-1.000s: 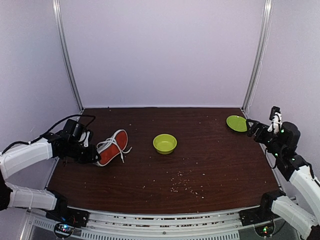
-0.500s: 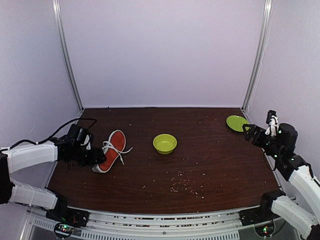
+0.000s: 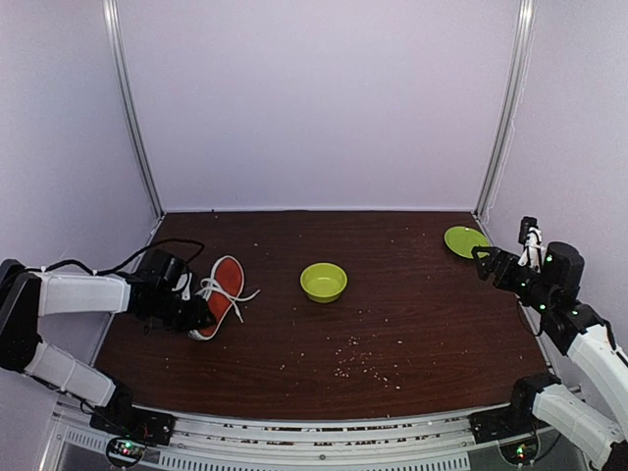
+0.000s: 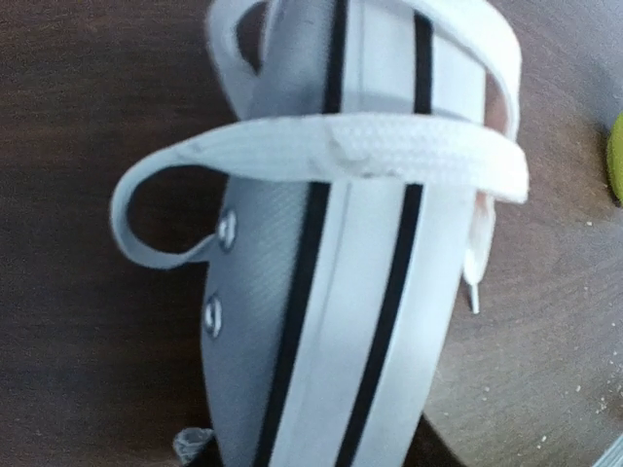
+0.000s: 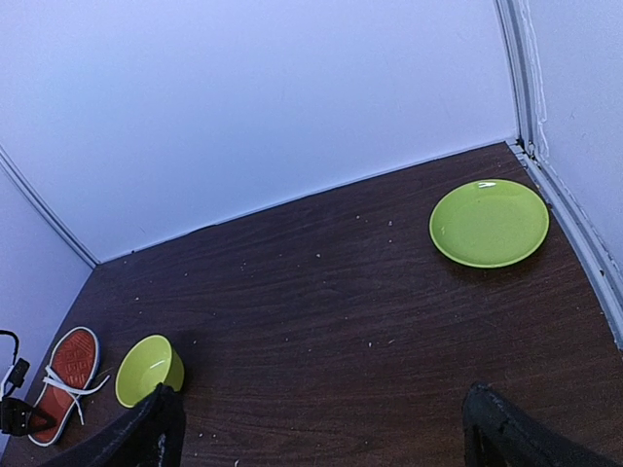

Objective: Tie the shoes

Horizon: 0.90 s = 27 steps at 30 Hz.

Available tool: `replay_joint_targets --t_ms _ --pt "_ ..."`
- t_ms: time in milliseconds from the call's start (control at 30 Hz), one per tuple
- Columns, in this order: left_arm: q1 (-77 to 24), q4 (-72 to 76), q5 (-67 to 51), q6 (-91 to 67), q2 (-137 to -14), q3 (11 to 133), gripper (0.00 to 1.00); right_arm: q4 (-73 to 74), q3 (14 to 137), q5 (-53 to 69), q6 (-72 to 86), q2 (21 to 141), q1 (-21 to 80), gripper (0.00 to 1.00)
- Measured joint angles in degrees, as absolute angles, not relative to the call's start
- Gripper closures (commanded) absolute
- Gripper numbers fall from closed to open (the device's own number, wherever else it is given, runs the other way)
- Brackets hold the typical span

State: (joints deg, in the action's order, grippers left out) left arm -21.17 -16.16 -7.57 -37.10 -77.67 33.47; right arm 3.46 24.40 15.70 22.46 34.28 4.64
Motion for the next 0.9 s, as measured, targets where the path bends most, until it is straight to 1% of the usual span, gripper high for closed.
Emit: replay_joint_targets --t_ms 33,67,100,200,267,367,500,533,600,700,800,900 --pt "-21.39 -15.75 -8.49 -36.69 -77.49 33.34 0.92 3.49 24.58 15.73 22.41 34.35 4.64 0.00" --pt "-21.87 -15.33 -9.89 -36.25 -77.12 33.30 0.98 3.57 24.75 15.73 22.37 34.37 4.64 0.00" --pt "-22.35 -15.09 -10.11 -36.29 -76.55 33.36 1.00 3.60 24.95 15.73 22.33 34.39 4.64 0.00" --pt "-22.15 -21.56 -7.57 -35.07 -74.46 35.73 1.00 3.75 25.47 15.73 22.17 34.52 4.64 0.01" --pt "-22.02 -31.51 -2.81 -33.67 -73.41 41.32 1.00 3.88 26.09 15.73 21.76 35.00 4.64 0.01" --pt "-21.82 -44.93 7.11 -30.09 -72.73 55.11 1.00 3.86 26.79 15.73 20.93 35.70 4.64 0.00" --pt "-22.74 -53.78 19.09 -25.69 -73.69 73.45 1.00 3.86 26.83 15.70 20.45 36.42 4.64 0.00" --pt "-23.68 -55.13 21.45 -25.12 -74.35 76.18 1.00 3.84 26.83 15.70 20.29 36.73 4.64 0.00" --pt "-26.87 -58.87 26.02 -24.34 -76.64 81.28 1.00 3.68 26.83 15.73 19.99 37.39 4.64 0.00" --pt "-35.09 -63.70 29.21 -23.44 -82.87 86.80 1.00 3.25 26.83 15.81 19.88 38.44 4.64 0.00" --pt "-42.87 -67.26 30.06 -23.35 -89.56 89.41 1.00 2.76 26.83 16.45 19.90 39.40 4.64 0.00" --pt "-47.51 -71.26 30.74 -24.77 -94.52 88.90 1.00 2.37 26.83 16.93 19.90 39.83 4.75 0.01"
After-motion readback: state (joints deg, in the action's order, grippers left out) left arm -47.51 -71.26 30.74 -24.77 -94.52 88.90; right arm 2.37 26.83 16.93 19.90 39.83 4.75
